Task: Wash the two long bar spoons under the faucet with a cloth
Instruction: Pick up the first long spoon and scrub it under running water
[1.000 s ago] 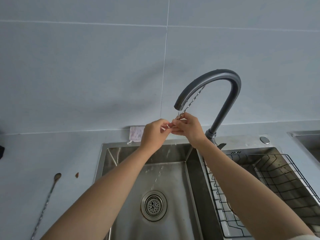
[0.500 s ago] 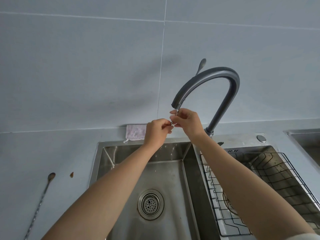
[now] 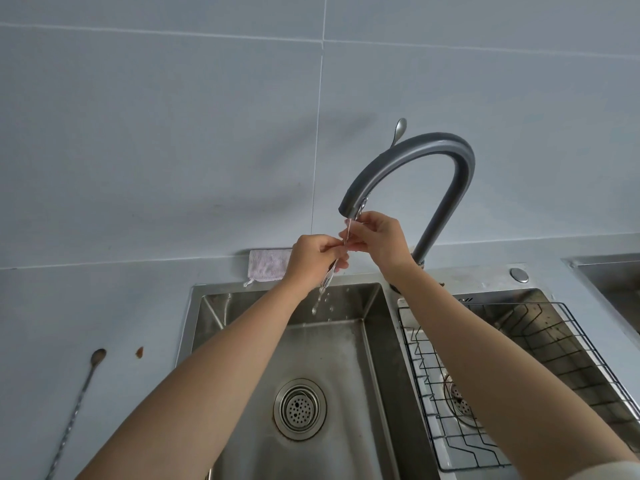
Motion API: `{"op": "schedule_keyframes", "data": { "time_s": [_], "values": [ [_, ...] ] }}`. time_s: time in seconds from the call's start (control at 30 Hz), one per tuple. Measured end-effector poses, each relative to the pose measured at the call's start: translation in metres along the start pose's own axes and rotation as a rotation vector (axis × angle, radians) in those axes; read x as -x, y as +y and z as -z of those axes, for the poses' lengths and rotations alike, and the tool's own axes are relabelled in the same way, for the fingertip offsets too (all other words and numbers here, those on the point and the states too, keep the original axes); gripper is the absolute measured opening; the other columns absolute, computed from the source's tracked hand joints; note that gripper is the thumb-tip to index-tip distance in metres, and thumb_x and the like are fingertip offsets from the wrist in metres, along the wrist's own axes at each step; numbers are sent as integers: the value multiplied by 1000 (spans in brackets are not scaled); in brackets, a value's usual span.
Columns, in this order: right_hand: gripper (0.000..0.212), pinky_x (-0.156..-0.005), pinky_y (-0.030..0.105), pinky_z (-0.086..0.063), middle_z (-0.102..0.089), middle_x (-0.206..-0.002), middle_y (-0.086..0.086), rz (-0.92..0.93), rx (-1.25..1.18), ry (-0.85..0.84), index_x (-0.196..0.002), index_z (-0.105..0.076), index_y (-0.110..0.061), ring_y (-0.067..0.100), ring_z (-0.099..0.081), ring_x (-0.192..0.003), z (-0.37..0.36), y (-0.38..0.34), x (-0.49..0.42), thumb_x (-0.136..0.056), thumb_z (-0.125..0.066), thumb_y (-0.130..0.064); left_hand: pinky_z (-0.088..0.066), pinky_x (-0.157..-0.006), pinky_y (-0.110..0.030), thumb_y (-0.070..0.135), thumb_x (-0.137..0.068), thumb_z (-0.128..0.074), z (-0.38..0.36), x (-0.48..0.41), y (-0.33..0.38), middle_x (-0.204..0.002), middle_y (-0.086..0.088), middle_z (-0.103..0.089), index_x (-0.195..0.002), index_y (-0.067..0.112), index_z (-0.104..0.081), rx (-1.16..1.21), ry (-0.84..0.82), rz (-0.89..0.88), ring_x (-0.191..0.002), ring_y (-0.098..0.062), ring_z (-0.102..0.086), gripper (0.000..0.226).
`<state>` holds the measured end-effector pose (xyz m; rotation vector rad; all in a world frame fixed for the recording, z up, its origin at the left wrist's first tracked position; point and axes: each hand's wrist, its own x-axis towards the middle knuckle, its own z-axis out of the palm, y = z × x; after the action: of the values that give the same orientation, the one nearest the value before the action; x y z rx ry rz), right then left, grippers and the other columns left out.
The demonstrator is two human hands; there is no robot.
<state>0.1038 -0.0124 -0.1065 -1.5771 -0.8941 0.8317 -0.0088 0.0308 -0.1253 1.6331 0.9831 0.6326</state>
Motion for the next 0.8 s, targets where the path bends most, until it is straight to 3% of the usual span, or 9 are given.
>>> {"op": "schedule_keyframes", "data": {
  "time_s": [0.13,0.27,0.43,0.57,0.63,0.8],
  "values": [
    [22,-59,16,-55,-62,-68,6,-26,-13,-2,-98,-62,5,8,-62,-53,-2,2,1,-96,-46,-9,-51,-67,-23,9,-93,-53,1,3,-4,-67,-4,-62,-99,-8,-65,-17,-97,45,-55,-11,-59,22],
    [16,-64,20,-57,-64,-71,7,-6,-59,-39,-102,-60,6,12,-63,-58,-1,-1,6,-92,-51,-2,-47,-54,-9,8,-93,-52,5,5,-7,-63,1,-60,-93,-7,-66,-51,-121,38,-48,-3,-59,20],
    [22,-59,21,-59,-64,-73,10,-26,-112,-61,-101,-54,-2,8,-65,-50,-3,-6,12,-82,-61,7,-51,-53,-9,4,-91,-54,15,11,-13,-65,-1,-63,-96,-6,-66,-12,-124,38,-42,1,-61,17],
    [8,-54,25,-59,-64,-71,10,-68,-60,-72,-85,-55,-10,10,-64,-45,-9,-8,15,-88,-58,-2,-53,-65,-23,3,-90,-56,20,15,-18,-63,-3,-62,-94,-7,-67,-6,-134,51,-45,-3,-61,15],
    [11,-53,26,-59,-63,-70,11,-86,-58,-70,-82,-53,-11,10,-64,-44,-12,-9,16,-92,-53,-8,-53,-60,-21,1,-88,-57,22,17,-20,-59,-2,-62,-86,-4,-67,15,-140,48,-43,-3,-60,12],
    [6,-49,20,-57,-61,-67,10,-63,-34,-85,-103,-45,-10,6,-62,-42,-20,-9,21,-98,-42,-10,-52,-50,-19,-2,-85,-60,26,24,-25,-42,8,-62,-73,6,-66,62,-118,73,-40,-3,-59,15]
  ]
}}
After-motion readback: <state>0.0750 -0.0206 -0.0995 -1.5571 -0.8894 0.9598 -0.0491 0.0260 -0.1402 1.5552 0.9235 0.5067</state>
